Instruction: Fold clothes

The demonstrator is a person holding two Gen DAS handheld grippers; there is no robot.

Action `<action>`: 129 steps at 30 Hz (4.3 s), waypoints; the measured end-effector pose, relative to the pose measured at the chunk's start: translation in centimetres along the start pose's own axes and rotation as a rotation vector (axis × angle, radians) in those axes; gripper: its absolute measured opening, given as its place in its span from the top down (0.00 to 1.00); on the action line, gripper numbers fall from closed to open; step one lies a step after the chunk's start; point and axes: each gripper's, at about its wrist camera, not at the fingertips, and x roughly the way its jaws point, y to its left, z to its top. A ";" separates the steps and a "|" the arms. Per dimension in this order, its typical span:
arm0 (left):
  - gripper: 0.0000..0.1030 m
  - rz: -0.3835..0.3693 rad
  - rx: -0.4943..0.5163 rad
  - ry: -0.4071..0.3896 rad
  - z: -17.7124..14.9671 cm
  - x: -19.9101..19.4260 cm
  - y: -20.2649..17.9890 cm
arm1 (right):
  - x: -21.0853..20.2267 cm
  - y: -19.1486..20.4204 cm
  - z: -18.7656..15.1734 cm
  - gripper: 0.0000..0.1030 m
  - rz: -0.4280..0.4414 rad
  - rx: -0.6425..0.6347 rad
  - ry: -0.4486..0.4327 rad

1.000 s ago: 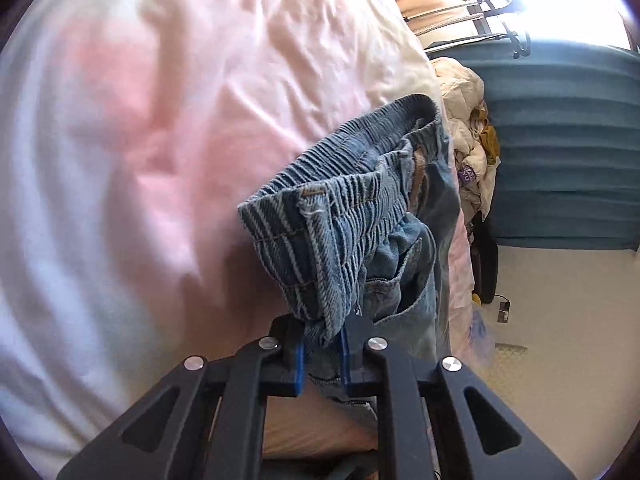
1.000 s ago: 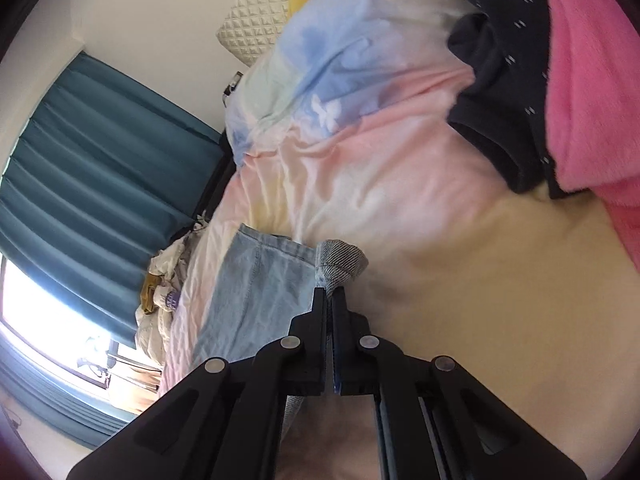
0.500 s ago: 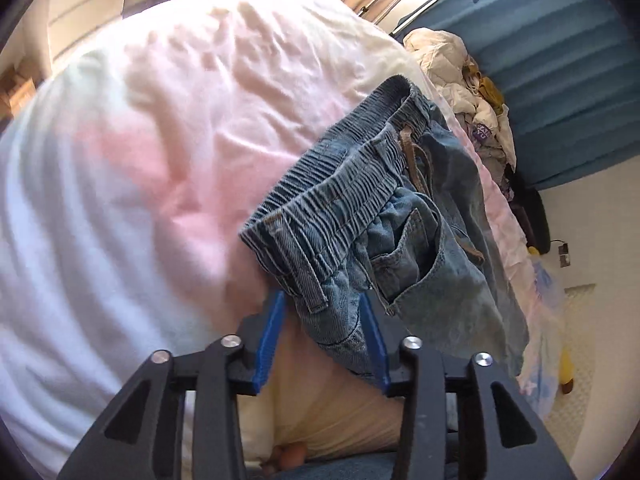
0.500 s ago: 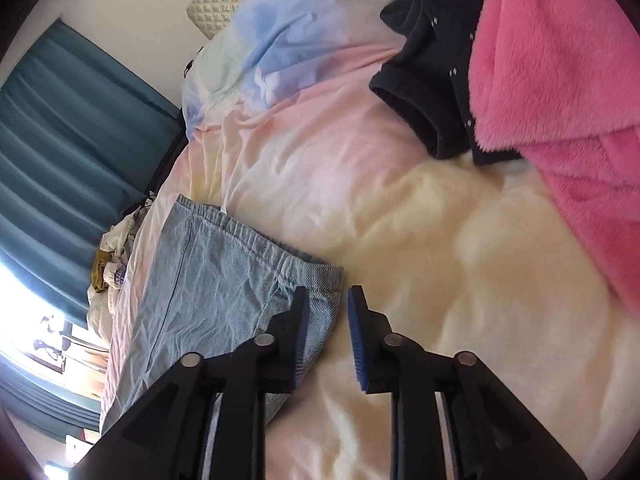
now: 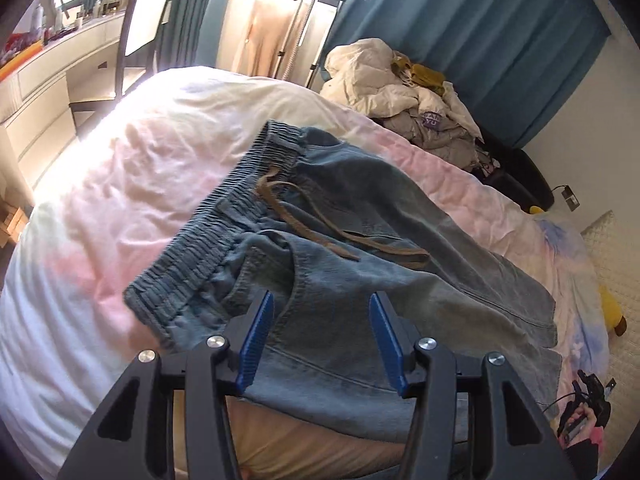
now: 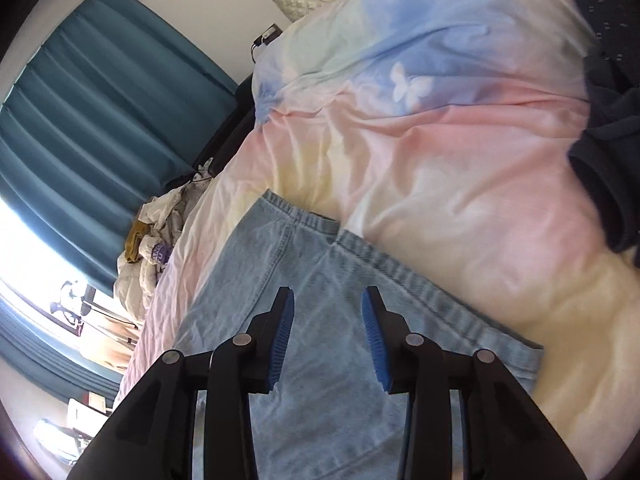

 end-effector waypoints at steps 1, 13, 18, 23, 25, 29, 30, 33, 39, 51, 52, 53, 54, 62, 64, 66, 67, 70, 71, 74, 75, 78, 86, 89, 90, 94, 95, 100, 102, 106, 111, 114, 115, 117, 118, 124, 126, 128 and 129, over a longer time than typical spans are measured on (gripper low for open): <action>0.50 -0.002 0.012 0.006 -0.1 0.8 -1.4 | 1.2 0.6 0.3 0.66 0.014 0.004 0.017; 0.50 0.028 0.213 0.127 -3.1 10.6 -12.6 | 14.1 0.6 3.0 0.65 -0.007 0.034 0.155; 0.50 0.057 0.274 0.156 -4.5 13.0 -14.4 | 17.1 0.2 3.1 0.64 -0.042 0.045 0.188; 0.50 0.086 0.334 0.185 -6.0 15.5 -16.3 | 18.2 1.4 3.8 0.61 -0.069 0.048 0.168; 0.50 0.098 0.351 0.189 -6.3 16.0 -16.7 | 18.5 2.2 4.0 0.68 -0.083 0.005 0.155; 0.50 0.102 0.357 0.173 -6.3 15.5 -16.6 | 17.6 4.1 4.0 0.94 -0.045 -0.074 0.086; 0.50 0.103 0.360 0.169 -6.3 15.3 -16.7 | 17.0 4.8 3.9 0.96 -0.043 -0.104 0.059; 0.50 0.103 0.371 0.158 -6.4 14.9 -16.7 | 14.8 6.3 4.1 0.97 -0.021 -0.134 -0.010; 0.50 0.090 0.378 0.139 -6.3 13.9 -16.5 | 11.3 6.2 4.3 0.98 -0.033 -0.141 -0.094; 0.50 0.060 0.342 0.117 -5.3 12.9 -15.7 | 14.5 0.7 1.0 0.96 -0.152 -0.085 0.001; 0.50 0.058 0.333 0.114 -5.2 12.7 -15.5 | 14.3 0.7 1.2 0.95 -0.146 -0.075 0.011; 0.50 0.055 0.323 0.111 -5.0 12.4 -15.3 | 14.0 0.7 1.4 0.94 -0.138 -0.065 0.021; 0.50 0.054 0.316 0.107 -4.8 12.1 -15.0 | 13.6 0.7 1.6 0.93 -0.130 -0.056 0.030; 0.50 0.007 0.169 0.101 -2.9 6.6 -9.9 | 7.0 1.7 2.5 0.81 -0.076 -0.083 0.059; 0.50 0.029 0.137 0.085 -2.5 4.5 -7.9 | 4.8 2.2 2.2 0.81 -0.048 -0.095 0.059; 0.50 0.061 0.113 0.071 -2.4 2.6 -6.0 | 2.5 2.6 1.6 0.81 -0.023 -0.108 0.060; 0.50 0.078 0.105 0.067 -2.4 1.8 -5.3 | 1.4 2.7 1.4 0.81 -0.014 -0.116 0.060; 0.50 0.108 0.097 0.056 -3.1 -0.5 -3.8 | -1.5 3.2 0.6 0.81 0.009 -0.141 0.063; 0.50 0.114 0.101 0.052 -3.5 -1.2 -3.5 | -2.5 3.5 0.2 0.81 0.004 -0.160 0.064; 0.50 0.120 0.120 0.037 -4.5 -3.1 -3.3 | -5.3 5.5 -1.4 0.81 -0.035 -0.263 0.075; 0.50 0.119 0.128 0.034 -4.9 -3.5 -3.5 | -6.2 6.4 -2.1 0.81 -0.047 -0.303 0.079; 0.50 0.110 0.153 0.028 -6.1 -4.4 -4.3 | -8.9 9.3 -5.1 0.81 -0.071 -0.430 0.101; 0.50 0.095 0.240 0.030 -9.5 -6.0 -7.8 | -14.9 17.1 -14.3 0.81 0.036 -0.657 0.152; 0.50 0.094 0.263 0.028 -10.4 -6.3 -9.1 | -16.4 19.5 -17.8 0.81 0.097 -0.717 0.171; 0.50 0.093 0.270 0.028 -10.8 -6.4 -9.5 | -16.7 20.2 -19.1 0.81 0.111 -0.736 0.179; 0.50 0.091 0.299 0.025 -12.0 -6.8 -11.2 | -17.5 22.3 -23.7 0.81 0.148 -0.819 0.197; 0.50 0.090 0.306 0.025 -12.3 -6.9 -11.7 | -17.6 22.5 -24.7 0.81 0.150 -0.837 0.198; 0.50 0.081 0.345 0.032 -13.8 -6.8 -13.7 | -17.5 22.8 -27.6 0.79 0.140 -0.894 0.205; 0.50 0.084 0.360 0.032 -14.3 -6.6 -14.7 | -17.4 22.5 -27.8 0.78 0.126 -0.909 0.196; 0.50 0.084 0.377 0.032 -15.1 -6.2 -16.3 | -17.4 21.9 -27.8 0.77 0.106 -0.912 0.175; 0.50 0.093 0.379 0.021 -16.2 -5.4 -18.0 | -16.7 21.2 -27.9 0.75 0.092 -0.933 0.163; 0.50 0.096 0.377 0.018 -16.9 -4.8 -19.0 | -16.2 20.8 -27.9 0.75 0.086 -0.947 0.151; 0.50 0.097 0.376 0.016 -17.1 -4.6 -19.3 | -16.0 20.8 -27.9 0.75 0.084 -0.950 0.147; 0.50 0.099 0.375 0.014 -17.6 -4.2 -20.0 | -15.7 20.6 -27.8 0.74 0.088 -0.955 0.143; 0.50 0.101 0.374 0.012 -17.8 -4.0 -20.3 | -15.5 20.5 -27.8 0.74 0.086 -0.958 0.140; 0.50 0.113 0.366 -0.005 -18.6 -3.0 -21.5 | -14.6 19.7 -27.4 0.73 0.077 -0.972 0.128; 0.50 0.123 0.369 -0.013 -18.8 -2.8 -21.8 | -14.3 19.4 -27.3 0.73 0.075 -0.974 0.130; 0.50 0.129 0.369 -0.017 -19.0 -2.6 -22.0 | -14.1 19.2 -27.0 0.73 0.079 -0.972 0.131; 0.50 0.133 0.371 -0.018 -19.1 -2.5 -22.2 | -14.1 19.1 -26.9 0.73 0.079 -0.972 0.130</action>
